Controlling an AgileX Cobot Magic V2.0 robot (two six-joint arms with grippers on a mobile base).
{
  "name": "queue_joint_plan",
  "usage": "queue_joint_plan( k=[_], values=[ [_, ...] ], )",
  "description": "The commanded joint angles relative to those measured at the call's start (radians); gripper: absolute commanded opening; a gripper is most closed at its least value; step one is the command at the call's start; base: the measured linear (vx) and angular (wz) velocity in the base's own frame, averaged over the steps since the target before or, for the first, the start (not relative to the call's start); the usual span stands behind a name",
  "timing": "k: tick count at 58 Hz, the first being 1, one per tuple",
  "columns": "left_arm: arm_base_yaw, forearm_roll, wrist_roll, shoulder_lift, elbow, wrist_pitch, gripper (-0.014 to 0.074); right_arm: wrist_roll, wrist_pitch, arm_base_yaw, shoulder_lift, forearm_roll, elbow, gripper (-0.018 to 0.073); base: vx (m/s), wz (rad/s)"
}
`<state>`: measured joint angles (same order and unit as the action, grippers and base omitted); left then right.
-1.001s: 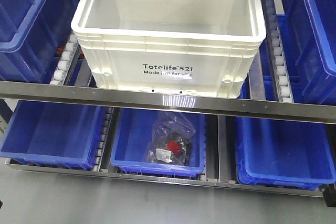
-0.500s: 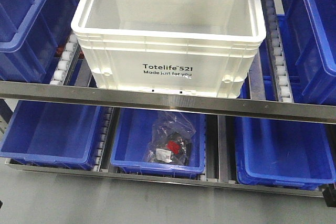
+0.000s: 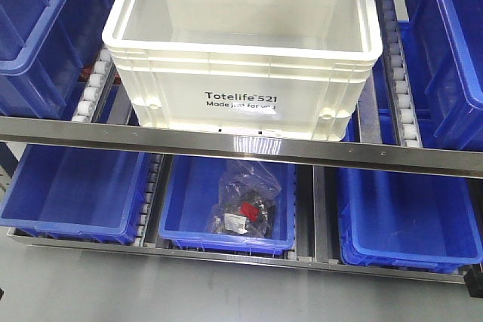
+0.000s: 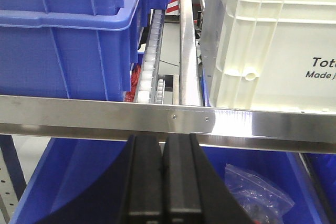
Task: Place moving items into box and shelve
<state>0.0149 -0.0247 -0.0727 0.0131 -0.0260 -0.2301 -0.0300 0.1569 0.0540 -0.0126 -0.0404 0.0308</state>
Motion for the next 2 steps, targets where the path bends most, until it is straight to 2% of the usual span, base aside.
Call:
queue_joint_plan(
  k=[1, 2],
  values=[
    [0.005, 0.002, -0.008, 0.013, 0.009, 0.087, -0.0007, 0.004, -0.078, 0.005, -0.007, -0.007, 0.006, -0.0008, 0.00, 0.00],
    [0.005, 0.002, -0.008, 0.013, 0.009, 0.087, -0.0007, 0.004, -0.078, 0.005, -0.007, -0.007, 0.006, -0.0008, 0.00, 0.00]
  ],
)
